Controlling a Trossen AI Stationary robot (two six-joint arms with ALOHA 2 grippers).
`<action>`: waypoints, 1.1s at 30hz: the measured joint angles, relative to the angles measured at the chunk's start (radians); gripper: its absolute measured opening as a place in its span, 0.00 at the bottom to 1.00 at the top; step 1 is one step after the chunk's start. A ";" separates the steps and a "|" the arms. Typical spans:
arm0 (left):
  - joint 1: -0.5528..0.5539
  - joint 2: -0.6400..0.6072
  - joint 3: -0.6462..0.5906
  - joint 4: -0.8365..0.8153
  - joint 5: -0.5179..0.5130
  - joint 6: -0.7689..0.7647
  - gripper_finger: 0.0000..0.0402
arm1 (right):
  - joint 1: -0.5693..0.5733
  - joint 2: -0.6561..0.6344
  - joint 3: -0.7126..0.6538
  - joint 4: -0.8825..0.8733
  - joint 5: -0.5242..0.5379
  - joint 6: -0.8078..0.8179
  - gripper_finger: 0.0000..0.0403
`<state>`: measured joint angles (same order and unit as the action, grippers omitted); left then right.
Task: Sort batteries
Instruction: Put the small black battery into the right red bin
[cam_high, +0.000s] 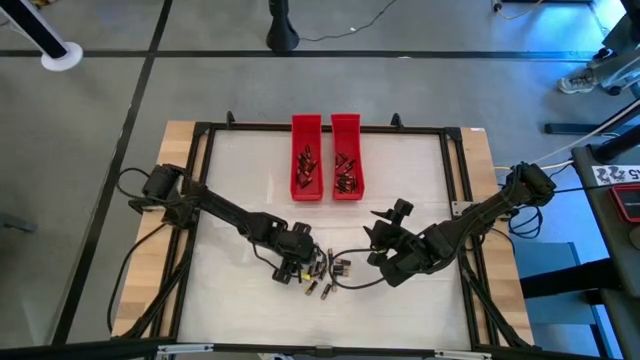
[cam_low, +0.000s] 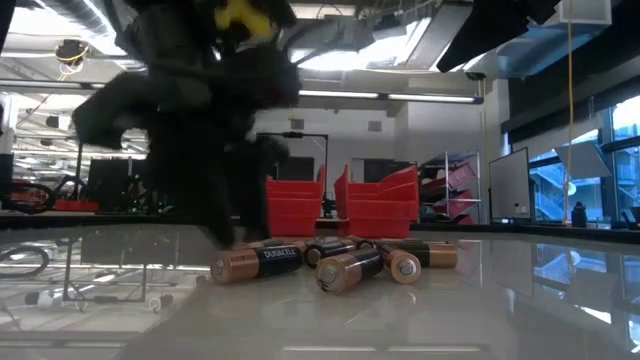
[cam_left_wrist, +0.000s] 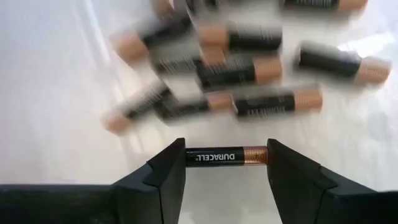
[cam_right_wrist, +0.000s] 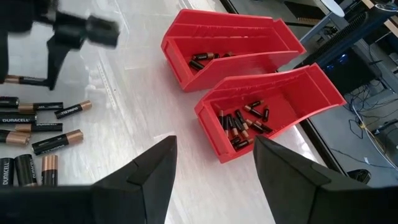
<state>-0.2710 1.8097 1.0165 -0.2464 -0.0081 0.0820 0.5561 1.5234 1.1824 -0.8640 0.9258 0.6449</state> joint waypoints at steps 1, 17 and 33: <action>0.000 -0.019 0.007 -0.002 -0.021 0.008 0.45 | 0.000 0.000 0.000 0.000 0.000 0.000 0.53; 0.188 -0.145 0.017 0.303 -0.252 0.193 0.45 | 0.000 0.000 0.000 0.001 0.000 0.000 0.53; 0.583 -0.100 0.019 0.693 -0.047 -0.008 0.44 | 0.000 0.000 0.000 0.004 0.000 -0.022 0.53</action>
<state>0.3117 1.7097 1.0355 0.4469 -0.0549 0.0744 0.5564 1.5230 1.1824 -0.8595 0.9257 0.6228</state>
